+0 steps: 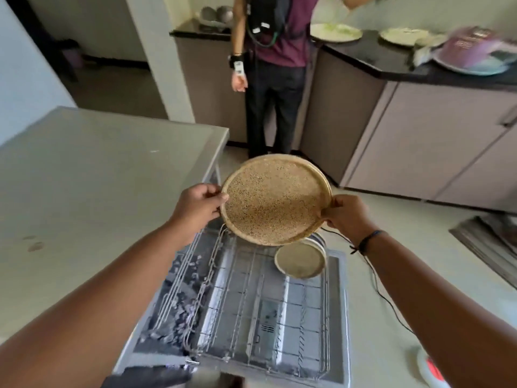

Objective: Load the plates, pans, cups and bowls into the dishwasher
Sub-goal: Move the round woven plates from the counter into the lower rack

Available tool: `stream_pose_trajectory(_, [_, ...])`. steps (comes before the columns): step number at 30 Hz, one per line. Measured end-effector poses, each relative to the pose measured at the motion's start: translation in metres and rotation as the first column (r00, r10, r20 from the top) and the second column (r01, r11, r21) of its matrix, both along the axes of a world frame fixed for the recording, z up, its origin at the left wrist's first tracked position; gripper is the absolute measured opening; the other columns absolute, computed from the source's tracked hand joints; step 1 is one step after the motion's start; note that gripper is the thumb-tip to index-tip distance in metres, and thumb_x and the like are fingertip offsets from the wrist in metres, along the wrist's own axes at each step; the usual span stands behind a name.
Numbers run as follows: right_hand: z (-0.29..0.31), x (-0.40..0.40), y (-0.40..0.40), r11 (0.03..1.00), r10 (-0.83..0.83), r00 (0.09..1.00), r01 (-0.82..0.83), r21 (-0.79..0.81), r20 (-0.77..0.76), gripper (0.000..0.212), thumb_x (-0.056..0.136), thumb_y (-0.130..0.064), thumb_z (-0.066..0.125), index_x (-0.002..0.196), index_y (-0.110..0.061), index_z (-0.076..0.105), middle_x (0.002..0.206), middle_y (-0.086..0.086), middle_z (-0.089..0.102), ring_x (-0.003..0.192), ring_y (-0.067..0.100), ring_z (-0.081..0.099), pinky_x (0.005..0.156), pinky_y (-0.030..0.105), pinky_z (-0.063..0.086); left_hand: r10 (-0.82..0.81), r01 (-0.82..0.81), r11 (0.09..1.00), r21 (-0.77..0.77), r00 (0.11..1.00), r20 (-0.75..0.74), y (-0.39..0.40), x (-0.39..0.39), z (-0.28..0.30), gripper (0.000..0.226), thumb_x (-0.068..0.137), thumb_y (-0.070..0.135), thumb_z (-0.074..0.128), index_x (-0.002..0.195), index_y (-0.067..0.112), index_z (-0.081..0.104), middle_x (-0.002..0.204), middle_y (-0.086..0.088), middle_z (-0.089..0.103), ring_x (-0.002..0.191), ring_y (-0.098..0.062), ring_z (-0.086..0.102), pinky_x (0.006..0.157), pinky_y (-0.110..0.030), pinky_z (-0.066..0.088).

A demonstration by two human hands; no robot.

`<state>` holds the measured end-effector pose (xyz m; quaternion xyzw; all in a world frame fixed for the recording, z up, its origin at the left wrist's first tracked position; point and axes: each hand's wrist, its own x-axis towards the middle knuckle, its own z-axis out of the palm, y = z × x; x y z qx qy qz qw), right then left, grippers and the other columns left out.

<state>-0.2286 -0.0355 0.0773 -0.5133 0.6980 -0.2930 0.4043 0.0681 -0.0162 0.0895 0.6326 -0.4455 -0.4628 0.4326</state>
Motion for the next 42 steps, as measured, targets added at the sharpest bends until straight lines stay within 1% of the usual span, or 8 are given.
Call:
stream_pose_trajectory(4, [-0.028, -0.043, 0.006, 0.997, -0.083, 0.962, 0.08, -0.023, -0.26, 0.017, 0.072, 0.001, 0.068, 0.059, -0.004, 0.058, 0.056, 0.006, 0.046, 0.061, 0.019, 0.041, 0.051, 0.029, 0.028, -0.22, 0.218, 0.976, 0.029, 0.966, 0.132, -0.035, -0.042, -0.032, 0.014, 0.081, 0.008, 0.073, 0.08, 0.017, 0.063, 0.084, -0.004, 0.07, 0.083, -0.023, 0.065, 0.08, -0.034, 0.053])
stream_pose_trajectory(8, [-0.059, -0.076, 0.019, 0.99, -0.135, 0.885, 0.136, -0.029, -0.446, 0.011, 0.082, -0.011, 0.062, 0.073, -0.006, 0.064, 0.069, 0.013, 0.062, 0.065, 0.03, 0.054, 0.053, 0.029, 0.036, -0.369, 0.357, 0.929, 0.097, 0.887, 0.278, -0.055, -0.078, -0.081, 0.014, 0.077, 0.014, 0.078, 0.083, 0.016, 0.065, 0.081, 0.003, 0.066, 0.075, -0.013, 0.059, 0.062, -0.019, 0.041])
stream_pose_trajectory(16, [-0.175, -0.113, 0.016, 0.99, 0.065, 0.767, 0.031, 0.138, -0.638, 0.015, 0.09, -0.022, 0.055, 0.097, -0.022, 0.068, 0.095, 0.008, 0.067, 0.088, 0.032, 0.063, 0.061, 0.028, 0.037, -0.481, 0.378, 0.87, 0.317, 0.792, 0.376, -0.062, -0.119, -0.202, 0.012, 0.079, 0.021, 0.076, 0.082, 0.019, 0.065, 0.08, 0.005, 0.066, 0.078, -0.017, 0.062, 0.058, -0.022, 0.038])
stream_pose_trajectory(20, [-0.247, -0.121, -0.014, 0.972, 0.199, 0.743, -0.068, 0.224, -0.639, 0.029, 0.097, -0.038, 0.043, 0.11, -0.023, 0.065, 0.106, 0.008, 0.064, 0.097, 0.032, 0.063, 0.069, 0.031, 0.044, -0.4, 0.26, 0.901, 0.347, 0.808, 0.433, -0.083, -0.129, -0.264, 0.015, 0.08, 0.02, 0.076, 0.079, 0.023, 0.062, 0.08, 0.003, 0.065, 0.071, -0.016, 0.058, 0.056, -0.023, 0.037])
stream_pose_trajectory(25, [-0.334, -0.119, -0.062, 0.956, 0.262, 0.756, -0.118, 0.269, -0.6, 0.036, 0.098, -0.04, 0.037, 0.113, -0.02, 0.064, 0.115, 0.012, 0.064, 0.101, 0.035, 0.062, 0.072, 0.031, 0.041, -0.343, 0.154, 0.907, 0.392, 0.81, 0.476, -0.109, -0.132, -0.341, 0.014, 0.081, 0.022, 0.075, 0.082, 0.024, 0.062, 0.079, 0.003, 0.064, 0.064, -0.015, 0.054, 0.053, -0.021, 0.036])
stream_pose_trajectory(30, [-0.405, -0.119, -0.08, 0.935, 0.319, 0.762, -0.156, 0.318, -0.564, 0.04, 0.098, -0.041, 0.036, 0.115, -0.016, 0.063, 0.117, 0.016, 0.062, 0.105, 0.035, 0.06, 0.081, 0.035, 0.046, -0.338, 0.125, 0.892, 0.435, 0.822, 0.458, -0.12, -0.132, -0.404, 0.014, 0.079, 0.013, 0.076, 0.087, 0.013, 0.065, 0.087, -0.007, 0.064, 0.079, -0.019, 0.056, 0.069, -0.03, 0.042])
stream_pose_trajectory(37, [-0.447, -0.123, -0.069, 0.912, 0.361, 0.75, -0.159, 0.379, -0.554, 0.035, 0.097, -0.037, 0.038, 0.106, -0.02, 0.067, 0.108, 0.01, 0.065, 0.096, 0.032, 0.062, 0.07, 0.03, 0.04, -0.361, 0.127, 0.878, 0.462, 0.81, 0.462, -0.126, -0.142, -0.441, 0.023, 0.082, 0.006, 0.072, 0.101, -0.004, 0.065, 0.089, -0.008, 0.061, 0.081, -0.016, 0.051, 0.05, -0.01, 0.033])
stream_pose_trajectory(42, [-0.453, -0.128, -0.069, 0.912, 0.351, 0.756, -0.143, 0.384, -0.552, 0.035, 0.098, -0.04, 0.037, 0.102, -0.022, 0.067, 0.103, 0.007, 0.066, 0.091, 0.029, 0.062, 0.066, 0.028, 0.037, -0.359, 0.127, 0.881, 0.456, 0.809, 0.466, -0.138, -0.148, -0.445, 0.019, 0.083, 0.012, 0.072, 0.099, 0.003, 0.066, 0.091, -0.006, 0.063, 0.081, -0.017, 0.055, 0.062, -0.022, 0.037])
